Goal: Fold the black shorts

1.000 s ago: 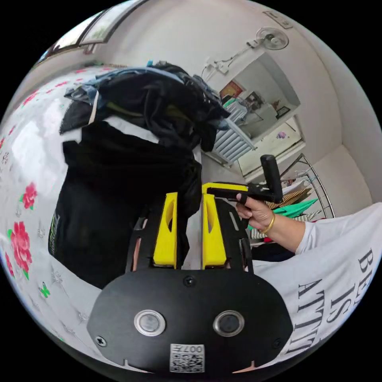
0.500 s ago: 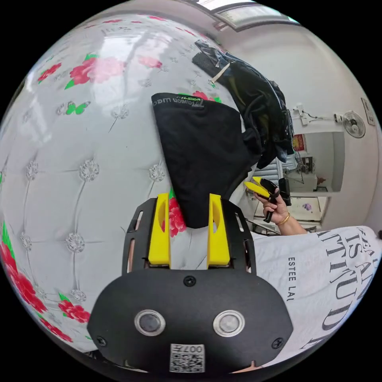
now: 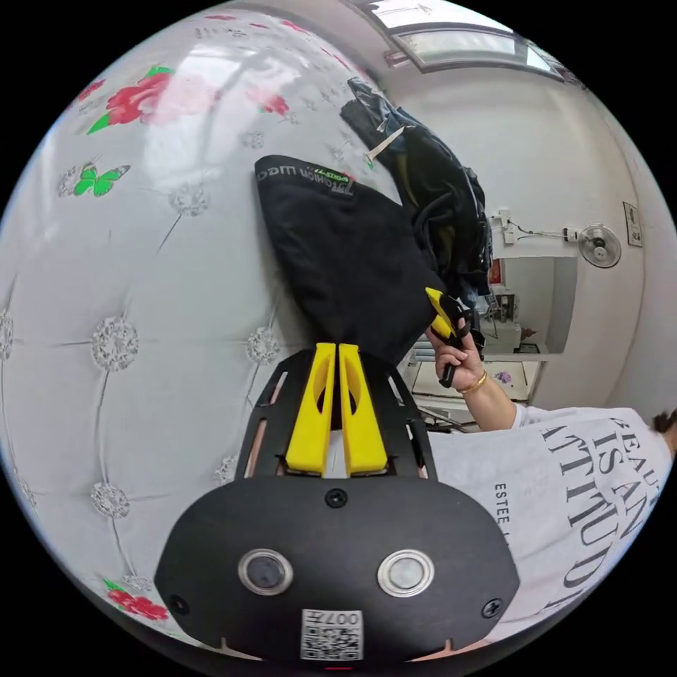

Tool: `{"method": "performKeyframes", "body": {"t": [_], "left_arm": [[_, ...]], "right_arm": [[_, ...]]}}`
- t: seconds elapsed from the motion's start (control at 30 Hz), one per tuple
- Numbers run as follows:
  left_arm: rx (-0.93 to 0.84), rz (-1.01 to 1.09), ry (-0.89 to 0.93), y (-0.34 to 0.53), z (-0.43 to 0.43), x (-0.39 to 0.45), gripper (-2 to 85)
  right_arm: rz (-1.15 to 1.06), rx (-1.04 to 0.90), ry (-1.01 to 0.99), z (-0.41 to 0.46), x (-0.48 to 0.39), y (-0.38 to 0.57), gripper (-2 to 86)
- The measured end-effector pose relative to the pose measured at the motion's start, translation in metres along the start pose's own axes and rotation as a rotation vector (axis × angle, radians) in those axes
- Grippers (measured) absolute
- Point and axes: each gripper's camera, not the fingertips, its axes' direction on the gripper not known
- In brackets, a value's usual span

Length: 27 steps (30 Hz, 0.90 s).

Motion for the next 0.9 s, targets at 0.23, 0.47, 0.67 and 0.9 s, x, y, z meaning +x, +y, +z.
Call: {"method": "performKeyframes", "body": {"t": [0.23,0.47,0.67,0.9], "left_arm": [[0.231,-0.009,0.23,-0.014,-0.102,-0.003,-1.0],[0.52,0.078,0.173,-0.051,-0.295,-0.033,-1.0],[0.84,0.207,-0.126,-0.021,-0.514,-0.018,-0.8],[0.945,-0.054,-0.507,0.017,-0.598,-0.076,3.7]], "right_arm": [[-0.119,-0.048,-0.048,0.026,-0.108,-0.025,1.4],[-0.395,-0.201,-0.237,0.188,-0.283,-0.094,0.8],[-0.657,-0.276,-0.429,0.363,-0.461,-0.088,1.0],[-0.631,-0.388,-0.275,0.578,-0.507,-0.044,2.3]]}}
